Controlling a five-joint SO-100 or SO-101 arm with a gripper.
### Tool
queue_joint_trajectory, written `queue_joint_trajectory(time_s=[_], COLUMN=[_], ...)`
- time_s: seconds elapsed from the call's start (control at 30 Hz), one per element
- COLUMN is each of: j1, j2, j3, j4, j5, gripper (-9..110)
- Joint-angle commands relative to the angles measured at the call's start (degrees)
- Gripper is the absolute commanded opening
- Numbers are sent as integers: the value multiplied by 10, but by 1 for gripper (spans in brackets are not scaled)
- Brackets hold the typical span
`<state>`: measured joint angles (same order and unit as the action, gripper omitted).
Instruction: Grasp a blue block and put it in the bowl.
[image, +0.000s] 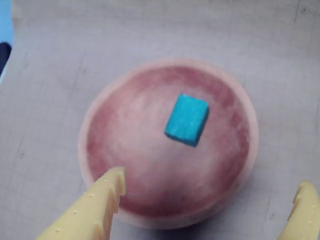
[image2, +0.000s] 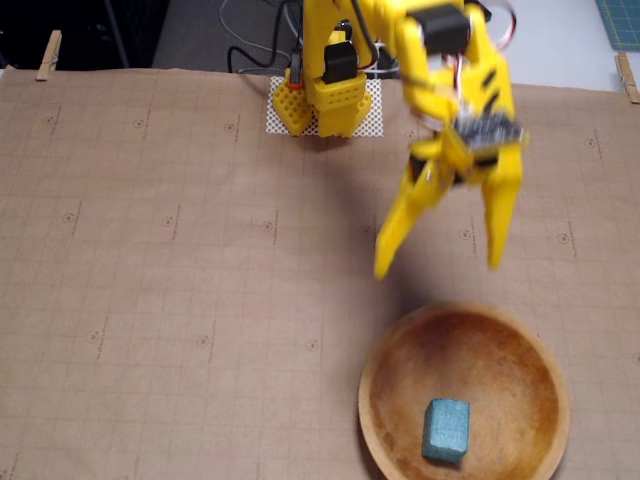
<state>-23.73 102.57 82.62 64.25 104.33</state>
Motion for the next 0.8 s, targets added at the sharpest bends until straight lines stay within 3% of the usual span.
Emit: queue_joint_trajectory(time_s=[0.0, 0.13, 0.4, 0.77], j1=[-5, -6, 30, 126], j2=[146, 231, 414, 636], j3=[45, 140, 338, 538], j4=[11, 11, 18, 17], j5=[-4, -4, -7, -104], gripper=[43, 39, 20, 0])
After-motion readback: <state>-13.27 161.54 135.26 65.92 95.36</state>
